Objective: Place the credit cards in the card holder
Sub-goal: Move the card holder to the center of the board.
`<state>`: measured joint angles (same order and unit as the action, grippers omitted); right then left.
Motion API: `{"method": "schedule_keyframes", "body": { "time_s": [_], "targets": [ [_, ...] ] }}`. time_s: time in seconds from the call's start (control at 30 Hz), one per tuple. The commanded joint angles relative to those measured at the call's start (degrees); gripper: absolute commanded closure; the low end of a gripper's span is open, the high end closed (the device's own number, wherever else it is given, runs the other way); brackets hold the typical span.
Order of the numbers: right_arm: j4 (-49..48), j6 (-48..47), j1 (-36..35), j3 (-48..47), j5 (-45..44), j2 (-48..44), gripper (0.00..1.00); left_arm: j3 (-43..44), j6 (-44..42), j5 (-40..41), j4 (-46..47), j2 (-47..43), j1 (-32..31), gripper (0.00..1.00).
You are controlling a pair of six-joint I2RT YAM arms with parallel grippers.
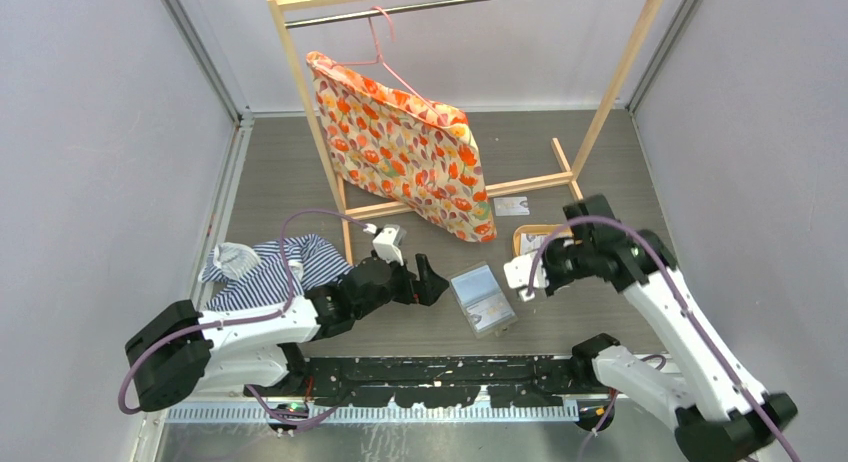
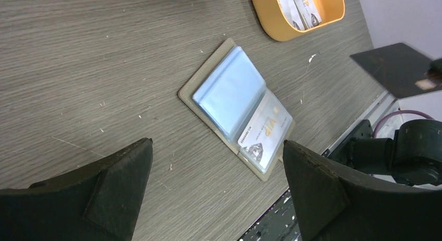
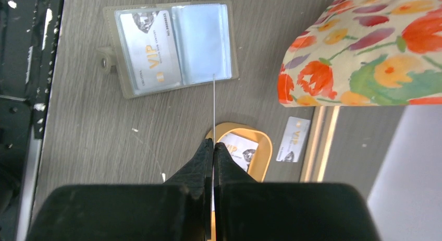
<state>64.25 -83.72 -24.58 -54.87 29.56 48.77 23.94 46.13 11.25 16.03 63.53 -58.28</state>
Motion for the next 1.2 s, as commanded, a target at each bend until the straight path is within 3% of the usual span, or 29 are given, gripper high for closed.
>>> {"method": "schedule_keyframes", "body": {
  "time_s": [0.0,0.2,0.57,0.8,1.17],
  "targets": [
    [-15.53,11.46,-7.36,9.07,-7.84,-8.96,0.99,-1.72,2.47,-0.95,4.73,1.34,0.14,0.05],
    [-27.30,15.00,-19.79,19.17,-15.16,-14.92,0.99,-0.86,2.40,-2.78,5.78,4.89,1.68,0.05],
    [-45.95,23.05,-39.37,28.23,-31.22,-9.64,0.99,-4.08,4.50,-6.00,8.18,4.20,5.65,0.07],
    [-49.85,25.27,-48.81,32.76,-41.72,-10.93,0.99,-3.88,2.98,-9.27,8.94,6.61,8.28,0.07],
    [-45.67,31.21,-54.31,33.47,-45.51,-10.20,0.99,-3.75,2.91,-15.35,13.32,11.15,10.44,0.08]
  ]
}}
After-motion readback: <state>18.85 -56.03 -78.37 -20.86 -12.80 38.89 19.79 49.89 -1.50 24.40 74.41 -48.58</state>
